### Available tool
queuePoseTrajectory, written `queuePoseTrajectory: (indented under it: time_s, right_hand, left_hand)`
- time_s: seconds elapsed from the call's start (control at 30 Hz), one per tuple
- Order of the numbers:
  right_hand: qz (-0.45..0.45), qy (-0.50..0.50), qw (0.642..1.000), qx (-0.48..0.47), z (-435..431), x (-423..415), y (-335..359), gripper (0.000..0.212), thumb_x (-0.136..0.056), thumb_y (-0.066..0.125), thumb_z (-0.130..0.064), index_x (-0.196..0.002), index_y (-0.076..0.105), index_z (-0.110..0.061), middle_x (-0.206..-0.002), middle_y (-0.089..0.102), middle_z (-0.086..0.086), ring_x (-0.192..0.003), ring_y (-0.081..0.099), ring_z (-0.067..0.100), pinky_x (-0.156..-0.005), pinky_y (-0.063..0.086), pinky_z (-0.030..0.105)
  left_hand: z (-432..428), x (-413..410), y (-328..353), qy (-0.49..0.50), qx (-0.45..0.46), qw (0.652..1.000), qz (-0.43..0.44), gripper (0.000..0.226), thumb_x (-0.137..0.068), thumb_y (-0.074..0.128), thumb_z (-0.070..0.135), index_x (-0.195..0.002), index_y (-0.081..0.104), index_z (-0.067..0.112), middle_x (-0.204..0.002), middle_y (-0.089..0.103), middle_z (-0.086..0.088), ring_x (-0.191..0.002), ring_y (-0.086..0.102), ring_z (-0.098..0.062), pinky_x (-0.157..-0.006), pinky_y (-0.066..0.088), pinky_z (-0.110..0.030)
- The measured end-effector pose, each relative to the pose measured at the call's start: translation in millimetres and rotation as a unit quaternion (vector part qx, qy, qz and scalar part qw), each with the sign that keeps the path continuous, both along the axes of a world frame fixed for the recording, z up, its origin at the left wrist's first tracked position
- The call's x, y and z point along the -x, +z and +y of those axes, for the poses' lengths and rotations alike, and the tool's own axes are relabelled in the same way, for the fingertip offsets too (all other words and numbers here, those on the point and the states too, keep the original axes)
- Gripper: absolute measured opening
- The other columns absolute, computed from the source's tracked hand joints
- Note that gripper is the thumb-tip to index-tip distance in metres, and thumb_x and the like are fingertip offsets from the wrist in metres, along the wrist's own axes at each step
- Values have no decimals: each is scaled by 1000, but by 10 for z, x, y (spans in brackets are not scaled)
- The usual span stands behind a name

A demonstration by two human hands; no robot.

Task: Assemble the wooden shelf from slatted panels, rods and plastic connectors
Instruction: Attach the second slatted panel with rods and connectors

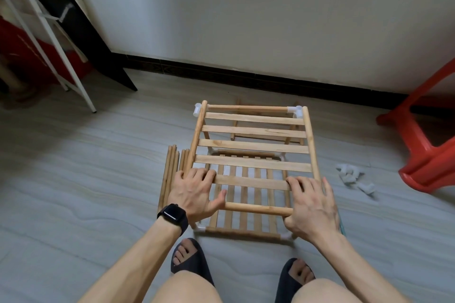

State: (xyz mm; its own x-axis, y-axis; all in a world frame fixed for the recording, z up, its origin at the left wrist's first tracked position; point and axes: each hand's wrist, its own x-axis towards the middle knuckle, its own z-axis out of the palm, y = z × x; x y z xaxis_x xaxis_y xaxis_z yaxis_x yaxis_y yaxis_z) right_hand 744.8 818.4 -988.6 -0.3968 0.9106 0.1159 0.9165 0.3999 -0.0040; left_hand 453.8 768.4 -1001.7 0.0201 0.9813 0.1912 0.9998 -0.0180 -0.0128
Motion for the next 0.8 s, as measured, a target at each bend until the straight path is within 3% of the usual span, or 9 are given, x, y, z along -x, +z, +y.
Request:
queuePoseTrajectory:
  time_s: [0.27, 0.37, 0.43, 0.53, 0.6, 0.67, 0.73, 0.8]
  right_hand:
    - [-28, -21, 993, 116, 29, 28, 139, 89, -64, 51, -36, -151, 33, -28, -143, 44, -4, -131, 38, 21, -112, 32, 41]
    - [-14, 0, 990, 143, 56, 1, 157, 92, -69, 54, -58, -153, 26, -31, -150, 35, -6, -137, 29, 17, -113, 31, 40]
    - [38, 21, 983, 177, 75, -55, 194, 101, -62, 52, -75, -152, 28, -35, -155, 26, -7, -142, 21, 16, -115, 26, 44]
    - [189, 1, 961, 201, 125, -168, 213, 101, -58, 51, -83, -147, 36, -38, -159, 15, -9, -145, 12, 16, -115, 25, 49]
    - [166, -1, 969, 185, 152, -206, 177, 94, -63, 46, -87, -143, 43, -36, -159, 20, -6, -147, 11, 16, -116, 25, 51]
    - [103, -2, 987, 125, 107, -176, 109, 80, -75, 37, -84, -135, 52, -34, -153, 32, -4, -145, 22, 18, -114, 29, 52]
    - [67, -23, 996, 56, 24, -79, 38, 68, -87, 30, -73, -129, 60, -28, -136, 49, -1, -130, 43, 19, -107, 34, 49]
    - [50, -38, 998, 12, -52, 25, -33, 61, -92, 27, -61, -124, 63, -23, -119, 59, 0, -114, 52, 20, -103, 35, 49]
  left_hand:
    - [-13, -11, -16, 10, 29, 999, -18, 61, -90, 24, 68, -112, 59, 24, -102, 60, 3, -90, 56, -17, -68, 48, -36]
    - [-19, -6, -9, 18, 51, 998, -37, 67, -89, 19, 71, -120, 56, 25, -111, 58, 3, -95, 53, -15, -63, 50, -33]
    - [-28, 0, -4, 28, 49, 997, -52, 69, -88, 20, 72, -125, 56, 26, -121, 57, 1, -102, 54, -16, -66, 50, -32]
    - [-37, -19, 51, 36, 64, 996, -56, 75, -87, 17, 73, -138, 50, 29, -138, 50, 1, -120, 50, -18, -75, 47, -32]
    - [-27, -30, 99, 29, 96, 994, -46, 78, -85, 10, 74, -141, 45, 31, -134, 51, 4, -119, 47, -14, -73, 43, -29]
    - [-30, -32, 129, 25, 106, 993, -41, 75, -86, 11, 74, -137, 44, 32, -129, 51, 6, -116, 47, -13, -72, 41, -28]
    - [-45, -31, 119, 30, 103, 993, -43, 69, -89, 15, 74, -135, 45, 31, -128, 50, 5, -113, 47, -14, -73, 39, -30]
    - [-56, -38, 104, 36, 107, 993, -32, 65, -90, 16, 73, -131, 45, 32, -122, 51, 5, -106, 47, -14, -74, 40, -31]
